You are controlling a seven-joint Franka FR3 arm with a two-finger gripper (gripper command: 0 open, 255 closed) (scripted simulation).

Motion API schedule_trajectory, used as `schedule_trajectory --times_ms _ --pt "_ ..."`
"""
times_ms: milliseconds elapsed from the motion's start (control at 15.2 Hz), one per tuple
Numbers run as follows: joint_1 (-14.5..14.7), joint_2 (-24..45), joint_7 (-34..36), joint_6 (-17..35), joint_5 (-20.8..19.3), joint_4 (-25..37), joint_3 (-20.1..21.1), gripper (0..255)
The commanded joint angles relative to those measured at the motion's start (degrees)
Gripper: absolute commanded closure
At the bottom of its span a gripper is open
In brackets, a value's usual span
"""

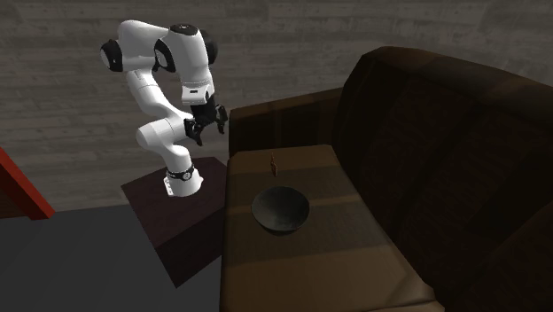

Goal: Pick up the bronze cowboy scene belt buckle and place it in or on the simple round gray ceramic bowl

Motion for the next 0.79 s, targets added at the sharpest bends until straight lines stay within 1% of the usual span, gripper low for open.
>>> schedule_trajectory --times_ms 0,330,726 --pt "0.0 0.0 0.0 0.0 0.0 0.0 0.0 0" --pt "1.1 3.5 8.6 6.9 4.3 -2.8 6.4 0" --pt "1.8 11.2 18.7 15.9 8.3 -3.1 14.1 0"
